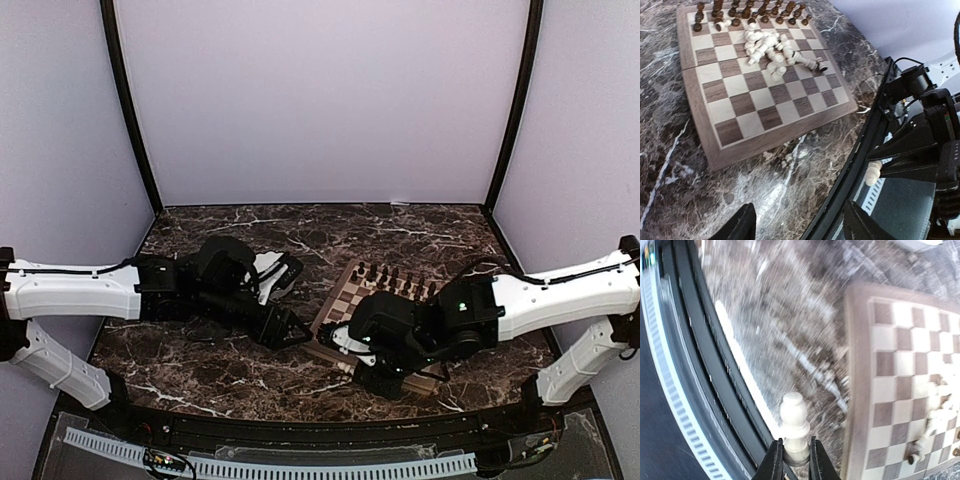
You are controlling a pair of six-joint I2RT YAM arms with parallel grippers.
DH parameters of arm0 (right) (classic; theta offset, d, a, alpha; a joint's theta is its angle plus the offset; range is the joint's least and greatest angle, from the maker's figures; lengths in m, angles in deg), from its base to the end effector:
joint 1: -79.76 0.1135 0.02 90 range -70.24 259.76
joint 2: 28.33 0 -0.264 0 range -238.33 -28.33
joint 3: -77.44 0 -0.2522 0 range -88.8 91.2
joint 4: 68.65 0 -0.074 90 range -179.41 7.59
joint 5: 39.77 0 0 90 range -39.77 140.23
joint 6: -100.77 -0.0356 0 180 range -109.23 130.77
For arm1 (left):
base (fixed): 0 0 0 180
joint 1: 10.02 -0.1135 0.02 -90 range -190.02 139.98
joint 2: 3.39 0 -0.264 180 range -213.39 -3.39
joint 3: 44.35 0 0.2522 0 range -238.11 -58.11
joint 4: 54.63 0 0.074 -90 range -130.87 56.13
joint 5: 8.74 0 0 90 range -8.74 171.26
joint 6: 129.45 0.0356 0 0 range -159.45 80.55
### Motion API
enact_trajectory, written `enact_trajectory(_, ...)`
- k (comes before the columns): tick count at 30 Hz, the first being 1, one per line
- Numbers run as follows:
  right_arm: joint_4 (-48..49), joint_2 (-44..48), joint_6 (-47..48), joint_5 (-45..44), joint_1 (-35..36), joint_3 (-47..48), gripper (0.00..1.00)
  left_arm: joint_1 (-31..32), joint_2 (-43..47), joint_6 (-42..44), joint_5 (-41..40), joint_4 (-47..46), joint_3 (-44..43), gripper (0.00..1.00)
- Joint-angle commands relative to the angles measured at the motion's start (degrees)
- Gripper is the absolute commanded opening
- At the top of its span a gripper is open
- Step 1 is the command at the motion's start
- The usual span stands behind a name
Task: Set up the chess pieces on the board
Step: Pass from the right arm to the left
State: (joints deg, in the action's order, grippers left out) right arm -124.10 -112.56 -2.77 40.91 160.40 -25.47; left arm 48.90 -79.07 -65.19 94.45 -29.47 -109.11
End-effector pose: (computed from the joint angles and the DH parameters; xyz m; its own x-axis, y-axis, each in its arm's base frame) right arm 0.0535 0.2891 0.2479 -0.3655 -0.7968 -0.4812 -0.9010 0.4326 -0.0320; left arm 0.1428 -0.2527 0.2575 -0.6773 0.3046 -0.6696 0.7048 0.5295 -0.4720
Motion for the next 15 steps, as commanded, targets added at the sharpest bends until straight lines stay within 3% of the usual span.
enact_trajectory(1, 7.71, 5.45, -2.45, -2.19, -3.35, 0.15, 0.08, -3.16, -2.67, -0.72, 13.80, -4.52, -4.05, 0.61)
enact_trajectory(6, 12.11, 7.68, -2.62, -0.43, -7.24, -0.93, 0.08, -6.26, -6.97, -6.92, 27.01, -15.55, -2.82, 0.58)
enact_trajectory(15, 12.04, 2.76, 1.45, 1.90, -7.41, 2.61, 0.08, -7.77, -12.48, -12.09, 34.65, -23.54, -3.81, 0.55)
